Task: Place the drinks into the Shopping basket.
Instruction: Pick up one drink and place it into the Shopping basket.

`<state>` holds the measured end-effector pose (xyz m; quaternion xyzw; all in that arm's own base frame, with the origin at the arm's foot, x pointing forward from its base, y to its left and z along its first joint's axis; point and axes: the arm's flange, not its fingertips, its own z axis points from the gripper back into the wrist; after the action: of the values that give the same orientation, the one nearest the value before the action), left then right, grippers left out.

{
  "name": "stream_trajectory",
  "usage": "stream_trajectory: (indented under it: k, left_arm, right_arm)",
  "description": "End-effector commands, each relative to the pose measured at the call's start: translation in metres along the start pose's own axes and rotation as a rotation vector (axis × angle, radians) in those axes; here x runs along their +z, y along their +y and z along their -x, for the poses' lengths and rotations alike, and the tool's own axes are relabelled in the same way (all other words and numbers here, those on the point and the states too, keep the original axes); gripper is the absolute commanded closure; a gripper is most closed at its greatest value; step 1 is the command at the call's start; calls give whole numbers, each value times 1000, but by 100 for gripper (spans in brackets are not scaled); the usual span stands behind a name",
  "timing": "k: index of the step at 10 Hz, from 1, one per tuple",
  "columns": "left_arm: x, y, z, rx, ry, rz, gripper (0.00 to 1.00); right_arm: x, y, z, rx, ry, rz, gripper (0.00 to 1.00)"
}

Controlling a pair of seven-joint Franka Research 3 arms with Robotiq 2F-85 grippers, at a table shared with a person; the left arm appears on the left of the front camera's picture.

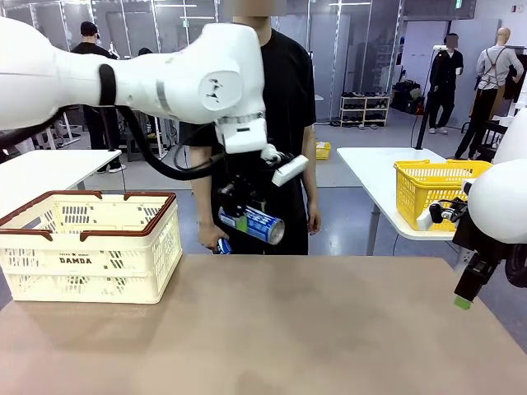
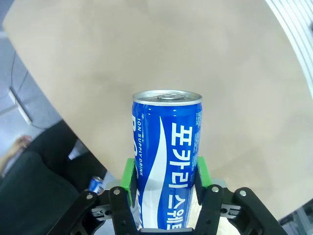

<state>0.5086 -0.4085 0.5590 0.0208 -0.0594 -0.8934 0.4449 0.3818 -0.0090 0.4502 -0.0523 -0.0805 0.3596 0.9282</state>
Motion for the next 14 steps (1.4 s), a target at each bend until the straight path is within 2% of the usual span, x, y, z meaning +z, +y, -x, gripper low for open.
stream_trajectory:
  k: [1, 6, 9, 11, 12, 14]
  left_arm:
    - [22, -23, 45, 113, -27, -58, 44]
    - [57, -82, 176, 399, -17, -135, 44]
    - [60, -120, 258, 562, 39, -177, 44]
    - [62, -139, 312, 617, 25, -237, 44]
    - [65, -144, 333, 639, 54, -230, 44]
    - [67, -148, 364, 679, 26, -217, 44]
  right_arm:
    - [0, 2, -1, -14, 1, 1, 0]
    - [0, 2, -1, -14, 1, 1, 0]
    - [0, 2, -1, -14, 1, 1, 0]
    - [0, 2, -1, -14, 1, 1, 0]
    - [0, 2, -1, -14, 1, 1, 0]
    - [0, 2, -1, -14, 1, 1, 0]
